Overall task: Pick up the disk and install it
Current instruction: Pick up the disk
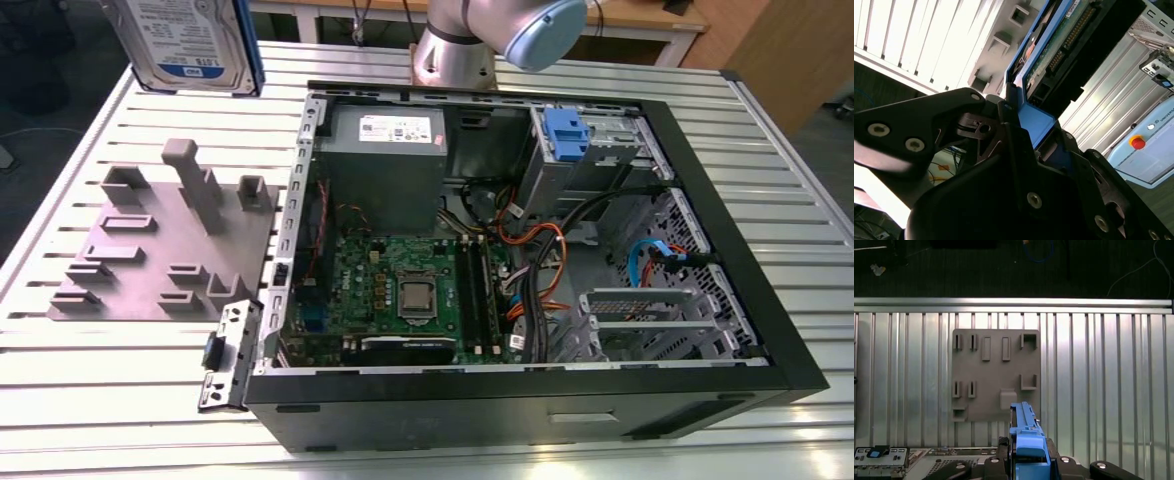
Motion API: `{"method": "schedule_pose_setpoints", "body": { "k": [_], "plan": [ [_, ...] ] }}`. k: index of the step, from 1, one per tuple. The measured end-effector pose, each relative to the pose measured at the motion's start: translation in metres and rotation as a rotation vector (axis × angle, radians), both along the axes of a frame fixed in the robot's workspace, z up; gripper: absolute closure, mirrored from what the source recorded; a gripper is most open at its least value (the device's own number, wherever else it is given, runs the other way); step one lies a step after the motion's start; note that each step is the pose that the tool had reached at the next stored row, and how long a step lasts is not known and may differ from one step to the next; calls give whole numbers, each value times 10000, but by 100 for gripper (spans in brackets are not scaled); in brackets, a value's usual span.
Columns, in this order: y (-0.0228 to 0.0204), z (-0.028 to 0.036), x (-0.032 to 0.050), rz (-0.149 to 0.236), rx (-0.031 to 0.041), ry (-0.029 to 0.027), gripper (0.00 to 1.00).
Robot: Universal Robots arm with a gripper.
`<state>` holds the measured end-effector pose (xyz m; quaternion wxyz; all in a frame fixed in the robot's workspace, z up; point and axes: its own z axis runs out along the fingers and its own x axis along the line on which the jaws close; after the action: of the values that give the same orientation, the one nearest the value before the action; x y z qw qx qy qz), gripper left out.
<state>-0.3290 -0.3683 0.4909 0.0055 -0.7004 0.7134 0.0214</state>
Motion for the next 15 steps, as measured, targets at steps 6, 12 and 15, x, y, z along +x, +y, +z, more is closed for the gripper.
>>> {"method": "schedule_pose_setpoints", "body": {
  "k": [6, 12, 15],
  "plan": [
    [0, 0, 10, 0, 0, 0, 63],
    [0, 0, 31, 1, 14, 0, 63],
    [0, 0, 58, 0, 14, 0, 63]
  ]
}}
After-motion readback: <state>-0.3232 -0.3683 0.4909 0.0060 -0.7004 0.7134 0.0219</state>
